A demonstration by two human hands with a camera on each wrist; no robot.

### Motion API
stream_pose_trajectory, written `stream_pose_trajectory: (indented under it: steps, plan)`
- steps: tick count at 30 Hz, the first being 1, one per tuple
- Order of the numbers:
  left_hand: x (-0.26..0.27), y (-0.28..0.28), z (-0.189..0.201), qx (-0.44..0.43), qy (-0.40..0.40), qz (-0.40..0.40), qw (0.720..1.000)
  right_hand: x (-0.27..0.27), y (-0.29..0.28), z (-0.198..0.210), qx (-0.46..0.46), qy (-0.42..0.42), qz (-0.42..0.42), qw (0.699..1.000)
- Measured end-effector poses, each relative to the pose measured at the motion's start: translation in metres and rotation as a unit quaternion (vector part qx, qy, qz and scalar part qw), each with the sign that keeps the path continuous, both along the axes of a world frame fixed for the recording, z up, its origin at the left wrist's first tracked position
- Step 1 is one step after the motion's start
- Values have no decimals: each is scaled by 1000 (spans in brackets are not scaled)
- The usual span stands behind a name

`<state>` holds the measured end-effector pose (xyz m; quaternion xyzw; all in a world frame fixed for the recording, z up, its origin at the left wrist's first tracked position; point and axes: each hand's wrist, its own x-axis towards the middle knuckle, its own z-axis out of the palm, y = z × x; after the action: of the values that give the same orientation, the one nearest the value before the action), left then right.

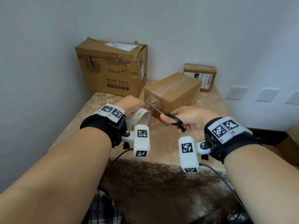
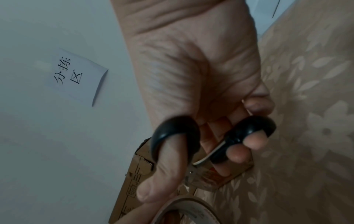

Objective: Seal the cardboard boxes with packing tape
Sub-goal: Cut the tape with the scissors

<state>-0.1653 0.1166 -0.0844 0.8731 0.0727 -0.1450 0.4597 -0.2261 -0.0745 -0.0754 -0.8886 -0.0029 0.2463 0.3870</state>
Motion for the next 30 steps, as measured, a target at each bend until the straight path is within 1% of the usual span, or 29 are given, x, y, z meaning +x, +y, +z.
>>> stream_pose_trajectory:
  steps: [4, 8, 15, 19, 24, 26, 28, 30]
  plan:
    - [2, 1, -1, 11, 1, 6, 1000, 3, -2, -5, 2, -32, -8, 999]
    - [3, 2, -1, 12, -1, 1, 1000, 3, -3, -7, 46, -45, -21, 998]
    - [2, 1, 0, 51, -5, -17, 999, 4, -4, -11, 51, -71, -21, 996]
    - [1, 3, 0, 35, -1, -12, 999, 4, -3, -15, 50, -65, -22, 996]
    - [-7, 14, 6, 42, -17, 2, 999, 1, 3, -18, -34, -34, 6, 999]
    - [-10, 24, 10, 58, -40, -19, 997, 1, 6, -21, -80, -22, 37, 996]
    - [-14, 33, 12, 83, -79, -46, 992, 1, 11, -21, -166, -33, 93, 981]
    - [-17, 42, 14, 89, -119, -56, 987, 0, 18, -14, -245, -68, 129, 958]
